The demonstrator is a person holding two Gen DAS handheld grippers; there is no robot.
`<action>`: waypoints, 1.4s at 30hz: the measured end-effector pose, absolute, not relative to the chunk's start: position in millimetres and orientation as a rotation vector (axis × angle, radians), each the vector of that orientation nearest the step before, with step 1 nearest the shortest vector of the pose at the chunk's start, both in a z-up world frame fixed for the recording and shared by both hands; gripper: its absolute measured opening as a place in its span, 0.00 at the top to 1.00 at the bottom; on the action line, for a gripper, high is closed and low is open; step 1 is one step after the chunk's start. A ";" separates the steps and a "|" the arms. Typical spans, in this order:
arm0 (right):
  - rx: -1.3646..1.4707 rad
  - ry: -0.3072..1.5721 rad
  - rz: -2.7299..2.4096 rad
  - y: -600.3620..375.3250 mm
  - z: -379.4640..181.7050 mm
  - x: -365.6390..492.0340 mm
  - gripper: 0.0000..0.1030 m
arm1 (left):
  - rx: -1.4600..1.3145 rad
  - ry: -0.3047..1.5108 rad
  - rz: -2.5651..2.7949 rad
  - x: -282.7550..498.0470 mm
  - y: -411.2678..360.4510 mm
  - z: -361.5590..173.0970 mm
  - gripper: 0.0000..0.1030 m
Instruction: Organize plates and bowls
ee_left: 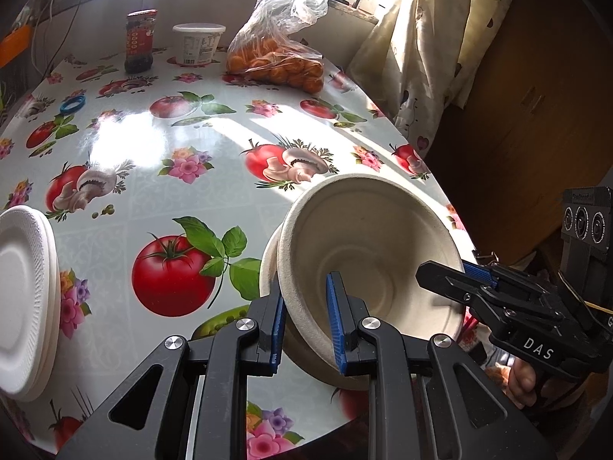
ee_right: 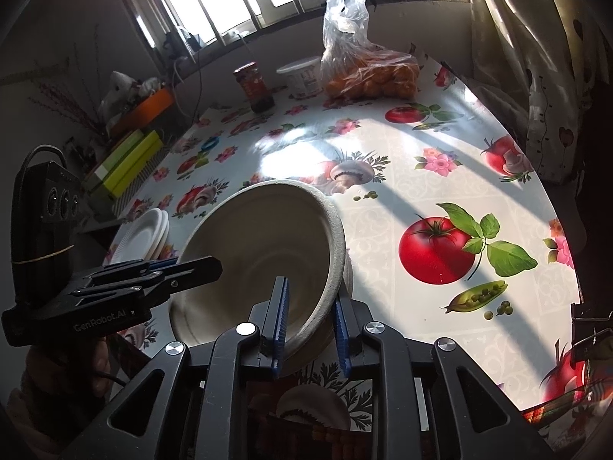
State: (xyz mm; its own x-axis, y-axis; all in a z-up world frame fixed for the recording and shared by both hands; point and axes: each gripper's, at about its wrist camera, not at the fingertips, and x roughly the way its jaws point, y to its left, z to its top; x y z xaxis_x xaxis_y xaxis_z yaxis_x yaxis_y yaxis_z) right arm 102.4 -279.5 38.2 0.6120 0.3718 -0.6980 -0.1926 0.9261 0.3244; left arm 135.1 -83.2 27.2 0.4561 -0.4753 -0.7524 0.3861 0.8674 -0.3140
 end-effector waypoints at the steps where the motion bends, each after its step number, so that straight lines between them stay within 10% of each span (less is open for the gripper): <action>1: 0.220 0.852 0.327 -279.0 38.0 102.5 0.77 | -0.094 0.958 -0.530 134.9 -83.9 27.1 0.80; 42: -0.003 0.811 0.245 -249.0 40.4 93.0 0.51 | -0.027 0.919 -0.493 131.0 -92.4 30.2 0.76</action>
State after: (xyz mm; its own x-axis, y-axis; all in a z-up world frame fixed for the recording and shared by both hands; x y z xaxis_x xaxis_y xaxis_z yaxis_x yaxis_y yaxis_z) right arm 93.0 -249.0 40.4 0.6619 0.2154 -0.7180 -0.2178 0.9718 0.0907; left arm 131.0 -92.4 30.2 0.5037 -0.4198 -0.7551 0.3972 0.8887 -0.2291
